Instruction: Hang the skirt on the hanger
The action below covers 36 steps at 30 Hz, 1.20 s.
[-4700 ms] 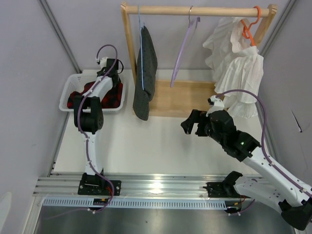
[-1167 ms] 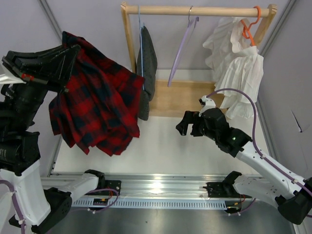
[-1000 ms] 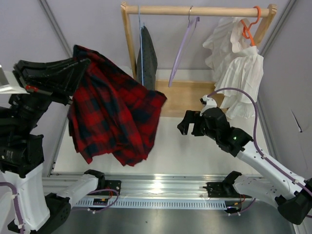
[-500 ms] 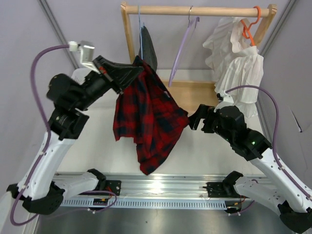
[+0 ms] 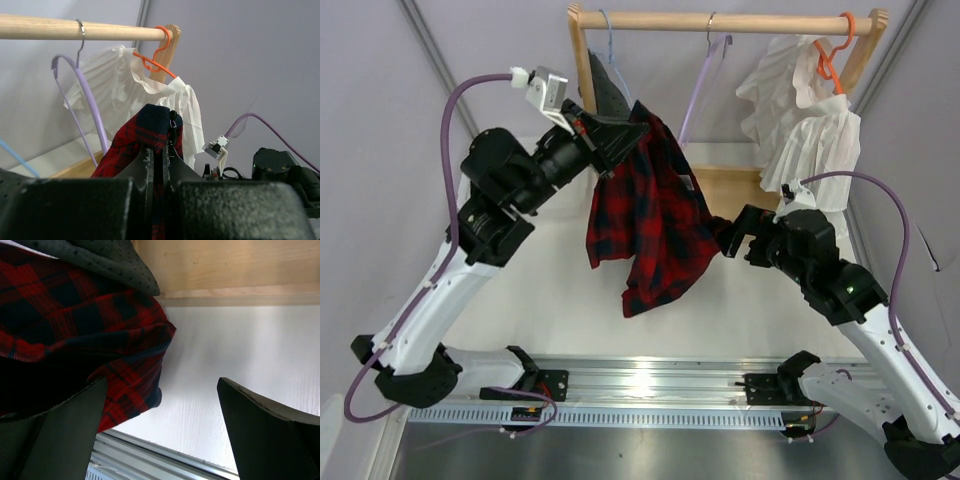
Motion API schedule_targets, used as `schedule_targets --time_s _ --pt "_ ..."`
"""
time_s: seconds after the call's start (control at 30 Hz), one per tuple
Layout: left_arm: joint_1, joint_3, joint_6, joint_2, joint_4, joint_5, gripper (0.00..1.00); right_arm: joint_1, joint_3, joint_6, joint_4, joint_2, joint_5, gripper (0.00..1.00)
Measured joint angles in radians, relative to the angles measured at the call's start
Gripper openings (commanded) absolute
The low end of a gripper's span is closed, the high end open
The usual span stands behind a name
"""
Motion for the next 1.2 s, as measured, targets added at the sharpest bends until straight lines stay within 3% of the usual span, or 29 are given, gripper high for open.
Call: schedule_targets --time_s 0.17,0.33,0.57,0.93,1.2 --pt "-0.003 -0.219 -0.001 -0.166 0.003 -0.05 0.0 -0.018 -0.007 0.001 0.005 0.008 -0.037 0.99" --pt "-0.005 -0.651 -0.023 -0.392 0.048 -0.021 0.0 -0.019 -0.078 0.013 0.019 0.008 -0.071 0.99" --pt "-0.005 -1.078 -0.111 -0.481 0.105 0.047 0.0 -0.019 -0.19 0.045 0.054 0.006 -0.109 0.97" --pt "-0.005 -1.361 -0.258 -0.549 0.288 0.047 0.0 0.02 -0.362 0.099 0.154 0.111 -0.113 0.97" --pt "-0.005 -1.402 -0.299 -0.722 0.186 -0.01 0.0 -0.035 -0.326 0.106 0.241 0.273 -0.086 0.96"
